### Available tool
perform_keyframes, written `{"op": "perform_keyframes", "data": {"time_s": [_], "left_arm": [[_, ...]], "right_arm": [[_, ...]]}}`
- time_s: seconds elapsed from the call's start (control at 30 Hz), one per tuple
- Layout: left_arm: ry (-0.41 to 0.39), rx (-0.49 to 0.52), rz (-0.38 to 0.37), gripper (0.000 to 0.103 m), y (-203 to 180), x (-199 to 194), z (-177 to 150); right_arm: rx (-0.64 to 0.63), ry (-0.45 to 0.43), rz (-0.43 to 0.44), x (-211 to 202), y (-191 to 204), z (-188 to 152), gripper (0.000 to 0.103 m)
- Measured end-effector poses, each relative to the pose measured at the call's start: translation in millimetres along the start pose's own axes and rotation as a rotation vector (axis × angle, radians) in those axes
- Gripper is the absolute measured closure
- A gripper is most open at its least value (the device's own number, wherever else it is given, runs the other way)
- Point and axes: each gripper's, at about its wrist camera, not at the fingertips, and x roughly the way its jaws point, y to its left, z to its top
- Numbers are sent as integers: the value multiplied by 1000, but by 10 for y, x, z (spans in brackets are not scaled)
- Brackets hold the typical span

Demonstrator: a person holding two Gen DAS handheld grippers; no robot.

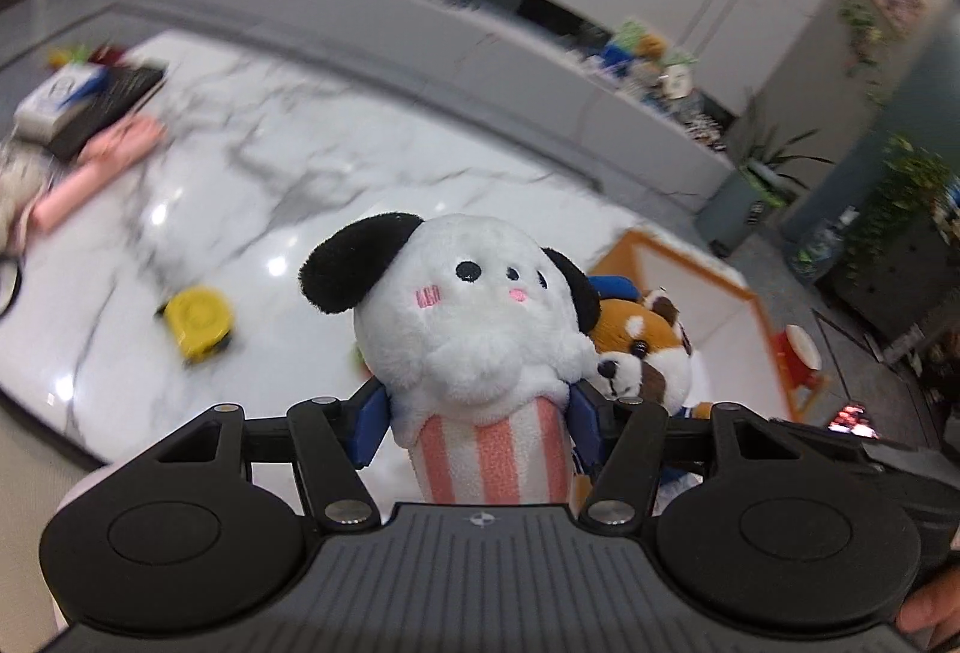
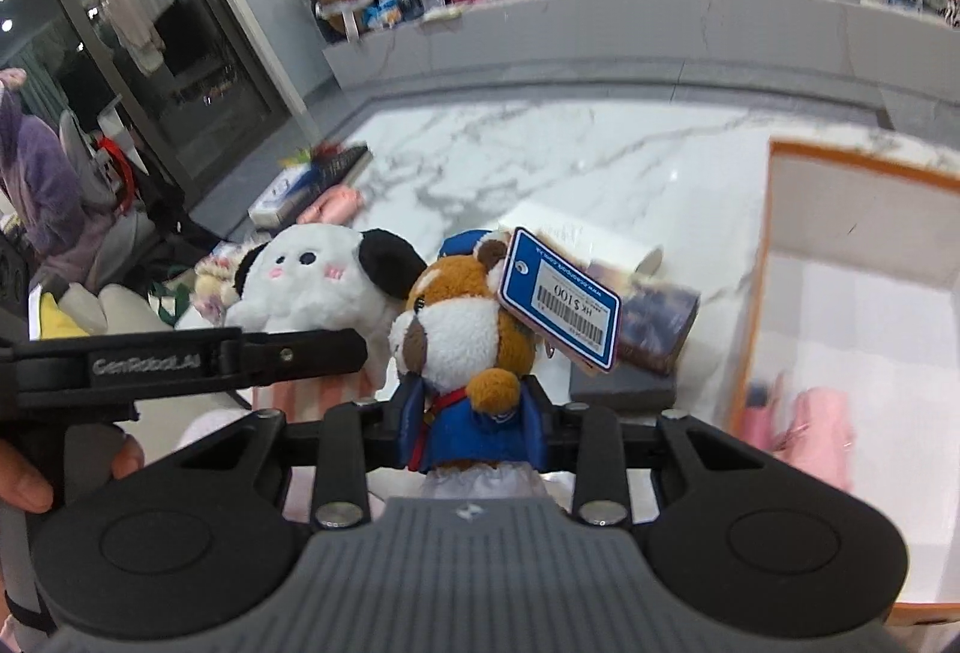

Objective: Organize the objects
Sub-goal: 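Lift and carry both plushes toward the orange shoebox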

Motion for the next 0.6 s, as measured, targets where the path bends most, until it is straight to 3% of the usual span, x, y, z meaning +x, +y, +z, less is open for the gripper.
{"op": "perform_keyframes", "data": {"time_s": [0.3, 0.6], "left_arm": [[-4, 185, -136, 34, -899, -37, 76], [155, 218, -346, 34, -1741, 534, 77]], "right_arm": [[54, -101, -62, -790, -399, 117, 68], [148, -109, -196, -1419, -1139, 112, 68]]}}
